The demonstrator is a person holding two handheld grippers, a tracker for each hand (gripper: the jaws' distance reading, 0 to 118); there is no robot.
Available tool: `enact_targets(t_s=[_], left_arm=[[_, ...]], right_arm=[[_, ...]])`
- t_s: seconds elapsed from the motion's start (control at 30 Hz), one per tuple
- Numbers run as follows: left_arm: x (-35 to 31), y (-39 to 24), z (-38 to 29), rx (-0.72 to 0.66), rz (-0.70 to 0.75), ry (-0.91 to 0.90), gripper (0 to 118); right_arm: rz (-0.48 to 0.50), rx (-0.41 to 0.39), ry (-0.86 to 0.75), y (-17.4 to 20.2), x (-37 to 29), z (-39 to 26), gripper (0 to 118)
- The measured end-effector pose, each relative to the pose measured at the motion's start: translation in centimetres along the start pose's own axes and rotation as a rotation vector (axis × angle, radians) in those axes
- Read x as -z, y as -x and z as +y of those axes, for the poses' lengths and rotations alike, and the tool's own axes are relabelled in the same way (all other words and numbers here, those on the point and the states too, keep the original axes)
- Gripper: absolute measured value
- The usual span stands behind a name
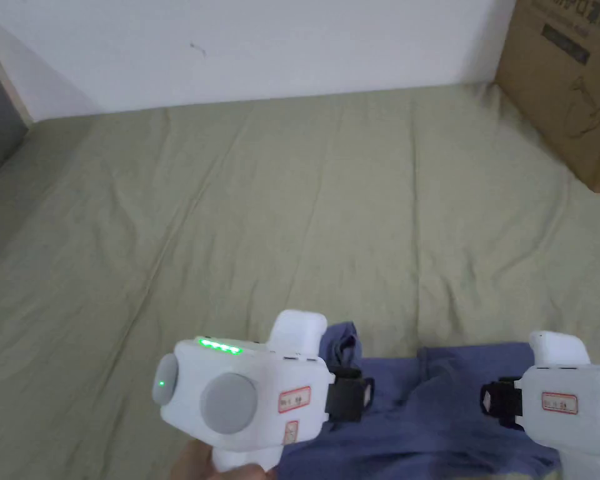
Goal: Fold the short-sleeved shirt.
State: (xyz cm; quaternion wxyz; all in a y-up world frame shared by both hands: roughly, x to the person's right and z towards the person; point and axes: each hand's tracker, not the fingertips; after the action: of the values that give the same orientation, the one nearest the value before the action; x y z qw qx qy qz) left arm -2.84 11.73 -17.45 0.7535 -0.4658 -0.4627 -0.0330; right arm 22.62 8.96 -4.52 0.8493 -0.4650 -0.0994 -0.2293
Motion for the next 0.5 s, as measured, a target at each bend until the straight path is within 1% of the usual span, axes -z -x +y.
enact_targets(t_s=[0.03, 0.07, 0.1, 0.13, 0.2, 0.27, 0.3, 0.33, 0.37, 0.4, 0.43, 0.47, 0.5], left_arm=[[1.4, -0.2, -0.5, -0.011, -0.011, 0.03, 102], [3.1, -0.2, -1.2, 0.005, -0.026, 0.073, 116], [4.4, 0.1, -1.9, -0.008, -0.056, 0.109, 113], [4.8, 0.3, -2.4, -0.053, -0.08, 0.111, 110], [4.7, 1.8, -2.6, -0.188, -0.079, 0.148, 108], [3.0, 3.2, -2.4, -0.259, -0.119, 0.071, 106], [1.6, 3.8, -2.0, -0.283, -0.146, 0.029, 100], [0.4, 4.3, -1.8, -0.29, -0.156, -0.006, 88], [-0.8, 4.7, -1.5, -0.292, -0.151, -0.041, 60], [-2.7, 3.6, -1.0, -0.287, -0.127, -0.078, 34], [-3.3, 3.8, -0.9, -0.285, -0.102, -0.1, 11], [-3.7, 4.3, -0.9, -0.287, -0.03, -0.12, 5], [-3.6, 4.9, -0.8, -0.293, 0.012, -0.122, 5]], right_arm=[[-0.004, 0.013, 0.0, -0.4, -0.2, -0.3, 0], [-0.005, 0.02, 0.002, -0.8, -0.5, -0.6, 0], [-0.01, 0.033, 0.005, -1.3, -0.8, -0.9, 0], [-0.016, 0.045, 0.005, -1.6, -1.0, -1.1, 0], [-0.024, 0.066, -0.002, -2.2, -1.5, -1.3, 0], [-0.027, 0.075, -0.009, -2.3, -2.3, -1.6, 0], [-0.031, 0.072, -0.019, -2.2, -2.7, -1.7, 0], [-0.034, 0.063, -0.024, -2.3, -2.8, -1.4, 0], [-0.039, 0.053, -0.023, -2.1, -2.9, -1.3, 0], [-0.044, 0.042, -0.024, -1.9, -2.9, -1.4, 0], [-0.046, 0.035, -0.028, -1.8, -2.9, -1.4, 0], [-0.043, 0.031, -0.029, -1.9, -2.6, -1.1, 0], [-0.036, 0.031, -0.027, -1.8, -2.4, -1.2, 0]])
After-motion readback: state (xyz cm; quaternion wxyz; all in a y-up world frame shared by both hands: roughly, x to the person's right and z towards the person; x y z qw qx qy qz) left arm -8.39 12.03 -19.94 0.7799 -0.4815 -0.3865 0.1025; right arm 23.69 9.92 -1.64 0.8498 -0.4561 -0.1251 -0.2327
